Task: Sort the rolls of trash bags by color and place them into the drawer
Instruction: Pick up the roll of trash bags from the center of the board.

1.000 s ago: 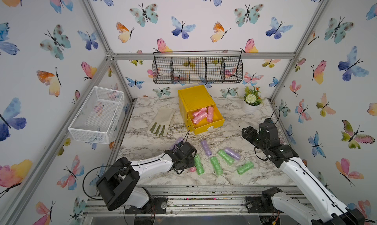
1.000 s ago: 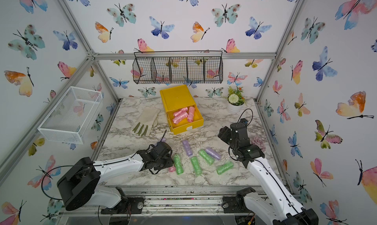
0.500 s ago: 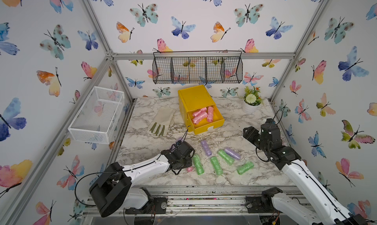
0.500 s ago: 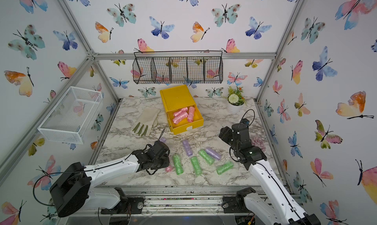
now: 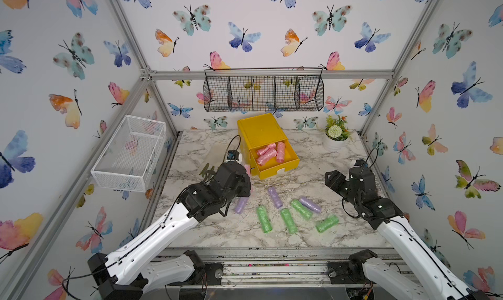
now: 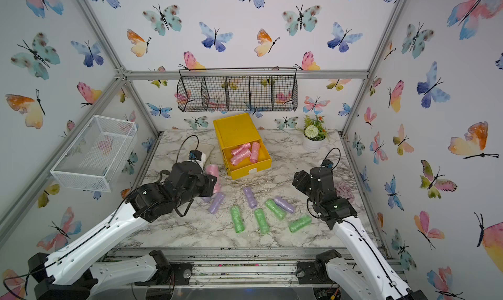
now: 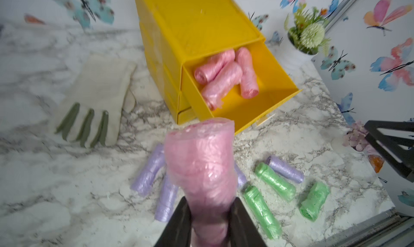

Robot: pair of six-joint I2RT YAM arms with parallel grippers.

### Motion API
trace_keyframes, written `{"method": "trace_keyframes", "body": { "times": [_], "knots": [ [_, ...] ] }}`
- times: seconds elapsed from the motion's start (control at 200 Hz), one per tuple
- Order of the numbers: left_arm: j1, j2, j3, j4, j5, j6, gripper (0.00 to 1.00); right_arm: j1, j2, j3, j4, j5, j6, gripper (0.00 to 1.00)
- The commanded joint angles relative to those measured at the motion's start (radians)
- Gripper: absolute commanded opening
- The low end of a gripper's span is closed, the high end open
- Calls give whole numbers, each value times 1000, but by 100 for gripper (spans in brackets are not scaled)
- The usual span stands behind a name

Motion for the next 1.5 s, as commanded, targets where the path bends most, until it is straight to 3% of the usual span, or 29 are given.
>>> {"method": "trace_keyframes", "body": {
  "times": [0.0, 0.13, 0.29, 0.46, 0.651, 0.926, 1.497],
  "knots": [
    [22, 73, 148, -32, -34, 244, 33, -6, -21, -13, 9, -13, -14, 68],
    [55, 216, 326, -45, 73, 397, 25, -5, -44, -13, -5, -19, -13, 68],
    [99, 350, 440, -22, 240, 556, 12, -6, -83, -21, -25, -14, -10, 68],
    [110, 492, 521, -44, 281, 699, 12, -6, -112, -34, -31, -14, -7, 67],
    [140, 615, 594, -59, 384, 766, 10, -6, -117, -38, -34, -15, -10, 67],
    [142, 724, 621, -106, 386, 859, 9, -5, -138, -48, -47, -6, -22, 68],
    [151, 757, 655, -222, 401, 974, 11, -6, -157, -55, -59, -8, -30, 68]
  ]
}}
